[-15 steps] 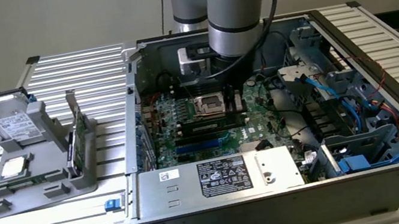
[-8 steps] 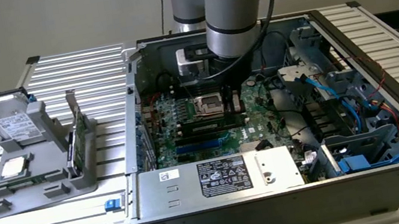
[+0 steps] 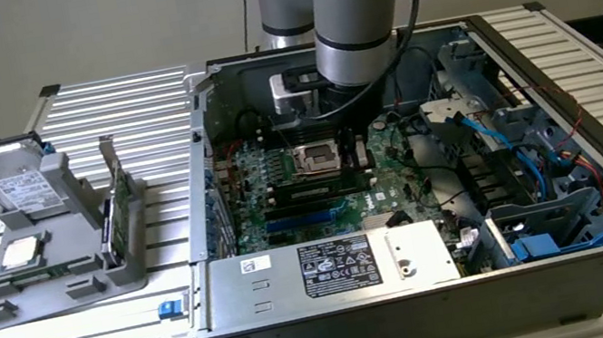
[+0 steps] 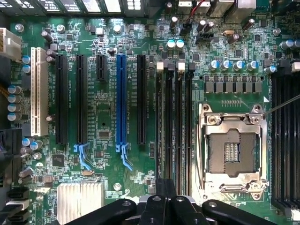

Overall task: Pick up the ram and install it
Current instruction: 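Press down the ram until it locks into place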

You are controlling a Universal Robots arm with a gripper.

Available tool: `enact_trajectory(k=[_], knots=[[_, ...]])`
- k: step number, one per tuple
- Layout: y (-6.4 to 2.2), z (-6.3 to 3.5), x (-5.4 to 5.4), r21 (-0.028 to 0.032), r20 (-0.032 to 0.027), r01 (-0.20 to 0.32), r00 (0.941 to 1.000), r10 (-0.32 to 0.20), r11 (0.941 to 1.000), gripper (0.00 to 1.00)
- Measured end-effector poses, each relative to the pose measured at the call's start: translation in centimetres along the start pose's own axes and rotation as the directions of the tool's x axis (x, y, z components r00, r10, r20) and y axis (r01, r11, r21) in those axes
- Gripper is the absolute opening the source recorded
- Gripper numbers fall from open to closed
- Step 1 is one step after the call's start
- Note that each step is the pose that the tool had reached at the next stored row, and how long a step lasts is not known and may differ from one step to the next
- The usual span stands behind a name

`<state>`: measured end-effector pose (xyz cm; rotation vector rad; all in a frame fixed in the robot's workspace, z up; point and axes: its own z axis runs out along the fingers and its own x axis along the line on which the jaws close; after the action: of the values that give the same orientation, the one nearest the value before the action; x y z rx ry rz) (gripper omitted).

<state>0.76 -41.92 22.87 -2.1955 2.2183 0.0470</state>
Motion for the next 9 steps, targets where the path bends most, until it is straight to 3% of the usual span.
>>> enact_trajectory(k=[5, 7, 9], knots=[[-0.02, 0.37, 0.08, -0.0005, 0.0021, 0.011, 0.9999, -0.011, 0.9999, 0.11], [0.09, 0.16, 0.14, -0.0001, 0.0093, 0.012, 0.9999, -0.012, 0.9999, 0.11], [0.33, -0.43, 0.22, -0.0002, 0.0104, 0.013, 0.9999, -0.013, 0.9999, 0.11]])
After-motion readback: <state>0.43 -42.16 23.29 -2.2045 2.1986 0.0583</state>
